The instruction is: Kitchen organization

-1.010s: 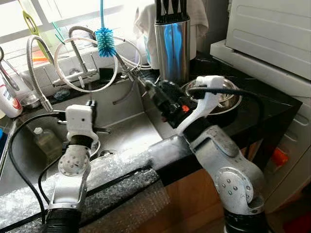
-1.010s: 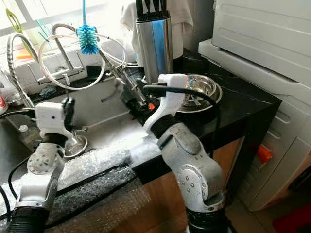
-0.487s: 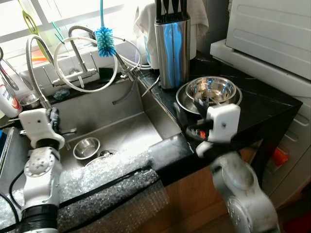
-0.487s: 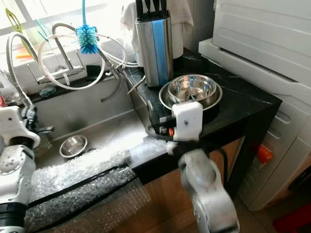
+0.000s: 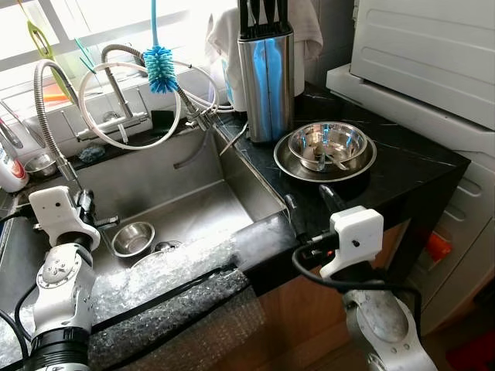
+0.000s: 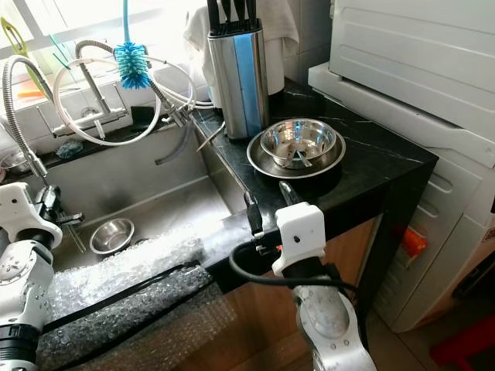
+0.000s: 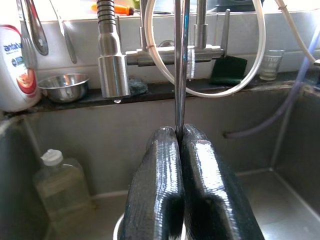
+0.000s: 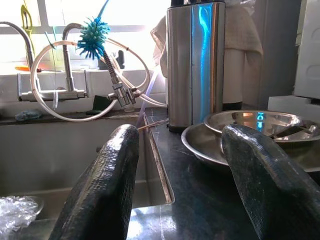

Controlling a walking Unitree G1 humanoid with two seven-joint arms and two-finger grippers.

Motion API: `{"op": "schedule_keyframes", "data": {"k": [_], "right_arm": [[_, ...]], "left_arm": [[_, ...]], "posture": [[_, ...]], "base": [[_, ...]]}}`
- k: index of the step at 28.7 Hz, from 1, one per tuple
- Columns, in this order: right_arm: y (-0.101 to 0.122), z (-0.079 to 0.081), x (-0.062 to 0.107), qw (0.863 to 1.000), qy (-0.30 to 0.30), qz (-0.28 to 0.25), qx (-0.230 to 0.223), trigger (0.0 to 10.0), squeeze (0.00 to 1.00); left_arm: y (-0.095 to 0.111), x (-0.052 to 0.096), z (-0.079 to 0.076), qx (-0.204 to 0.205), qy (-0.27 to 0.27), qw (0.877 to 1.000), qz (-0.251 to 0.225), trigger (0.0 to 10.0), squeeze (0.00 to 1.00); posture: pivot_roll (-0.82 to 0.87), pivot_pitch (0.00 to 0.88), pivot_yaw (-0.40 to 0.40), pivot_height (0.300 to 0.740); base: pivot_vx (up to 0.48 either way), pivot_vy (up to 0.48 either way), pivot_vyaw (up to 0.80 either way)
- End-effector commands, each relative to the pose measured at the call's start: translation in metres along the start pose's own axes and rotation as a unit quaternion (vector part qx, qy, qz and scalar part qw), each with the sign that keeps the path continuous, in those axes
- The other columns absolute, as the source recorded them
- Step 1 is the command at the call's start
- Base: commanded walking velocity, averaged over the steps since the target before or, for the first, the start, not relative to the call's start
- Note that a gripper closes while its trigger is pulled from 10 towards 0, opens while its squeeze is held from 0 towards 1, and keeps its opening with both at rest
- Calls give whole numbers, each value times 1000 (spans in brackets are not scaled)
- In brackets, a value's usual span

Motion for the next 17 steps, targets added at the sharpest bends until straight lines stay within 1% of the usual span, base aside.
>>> {"op": "schedule_keyframes", "data": {"k": [1,3,8,11,13,15,17], "right_arm": [[0,6,0,1000,8,-5,4,10000,0],[-3,7,1,1000,3,-3,3,10000,0],[-11,5,2,1000,-17,10,3,10000,0],[-14,3,1,1000,-25,13,4,10000,0],[-16,1,-1,999,-31,15,7,10000,0],[-17,1,-2,999,-34,18,7,10000,0],[-17,1,-2,999,-35,19,6,10000,0]], "left_arm": [[-2,2,8,18,10,1000,6,10000,0],[-7,6,7,28,1,1000,8,10000,0],[-17,13,5,37,-5,999,9,10000,0],[-20,14,4,38,-6,999,12,10000,0],[-24,14,2,44,-6,999,20,10000,0],[-28,14,0,39,-10,999,36,10000,0],[-30,14,-1,39,-14,998,41,10000,0]], "posture": [[-169,0,173,740],[-169,0,174,740],[-171,0,179,740],[-173,0,182,740],[-173,0,184,740],[-175,0,188,740],[-176,0,189,740]], "base": [[0,0,0],[0,0,0],[0,0,0],[0,0,0],[0,0,0],[0,0,0],[0,0,0]]}}
Point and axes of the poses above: a point about 5 cm out from each wrist's last joint towards the gripper, its own x axis pointing back from the gripper into the wrist, its own y axis along the axis of the wrist's last joint, z = x × y, the point moved 1 cm from there along -x, pointing out of the wrist towards the gripper, and after that the axes turned 15 degrees about x, right-handed, at the moved point
